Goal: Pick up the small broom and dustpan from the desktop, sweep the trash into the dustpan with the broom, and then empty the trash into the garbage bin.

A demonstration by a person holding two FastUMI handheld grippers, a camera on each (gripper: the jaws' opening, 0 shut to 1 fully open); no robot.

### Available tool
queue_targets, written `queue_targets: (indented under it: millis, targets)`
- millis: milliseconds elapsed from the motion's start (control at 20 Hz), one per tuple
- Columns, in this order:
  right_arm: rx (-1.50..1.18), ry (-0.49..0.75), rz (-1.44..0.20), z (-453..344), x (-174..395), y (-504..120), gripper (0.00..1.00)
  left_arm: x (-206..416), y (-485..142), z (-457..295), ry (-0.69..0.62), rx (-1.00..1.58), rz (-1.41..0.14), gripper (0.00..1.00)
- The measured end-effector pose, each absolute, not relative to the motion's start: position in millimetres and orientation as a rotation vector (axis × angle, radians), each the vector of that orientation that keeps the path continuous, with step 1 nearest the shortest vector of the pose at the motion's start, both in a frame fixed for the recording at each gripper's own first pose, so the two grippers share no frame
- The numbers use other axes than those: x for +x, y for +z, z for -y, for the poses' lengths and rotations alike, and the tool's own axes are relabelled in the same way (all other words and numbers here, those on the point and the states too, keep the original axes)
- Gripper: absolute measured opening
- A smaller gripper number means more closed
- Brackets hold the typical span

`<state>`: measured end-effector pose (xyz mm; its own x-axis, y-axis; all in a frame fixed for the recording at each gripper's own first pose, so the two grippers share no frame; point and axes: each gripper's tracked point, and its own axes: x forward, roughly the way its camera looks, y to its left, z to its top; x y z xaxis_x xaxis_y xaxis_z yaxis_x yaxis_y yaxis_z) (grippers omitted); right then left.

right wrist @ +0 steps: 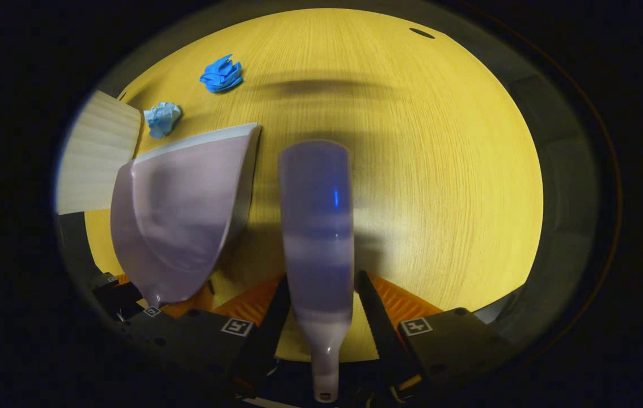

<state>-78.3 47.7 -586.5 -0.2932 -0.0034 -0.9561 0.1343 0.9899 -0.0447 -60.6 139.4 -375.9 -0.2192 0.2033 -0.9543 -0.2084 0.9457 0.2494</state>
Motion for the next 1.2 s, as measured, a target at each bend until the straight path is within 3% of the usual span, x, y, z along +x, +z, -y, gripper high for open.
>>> queue_targets:
  millis: [100,150,200,250,350,500,550,700,1050,1200]
  targets:
    - [0.109,-0.144,-1.861,-45,-79,-585,0.48,-60,-376,-134,0.371,0.0,-1.735,0.71]
    - [0.103,-0.134,-1.856,-44,-78,-585,0.43,-59,-377,-131,0.371,-0.001,-1.729,0.57]
    - [0.098,-0.132,-1.856,-44,-80,-587,0.41,-60,-378,-131,0.372,-0.007,-1.723,0.49]
    - [0.1,-0.131,-1.858,-44,-80,-584,0.46,-62,-378,-131,0.372,-0.01,-1.727,0.39]
    - [0.088,-0.12,-1.858,-44,-79,-586,0.43,-66,-379,-132,0.362,-0.02,-1.737,0.31]
    - [0.144,-0.074,-1.877,-51,-77,-583,0.36,-72,-375,-136,0.331,0.004,-1.743,0.3]
    - [0.164,-0.067,-1.872,-51,-74,-580,0.41,-75,-375,-138,0.315,0.017,-1.753,0.31]
    - [0.115,-0.028,-1.798,-28,-50,-564,0.41,-80,-370,-139,0.276,0.019,-1.751,0.27]
    - [-0.091,0.125,-1.429,32,129,-520,0.4,-93,-358,-131,0.277,-0.048,-1.732,0.27]
    - [-0.207,0.248,-1.381,15,194,-532,0.39,-100,-356,-128,0.284,-0.061,-1.728,0.27]
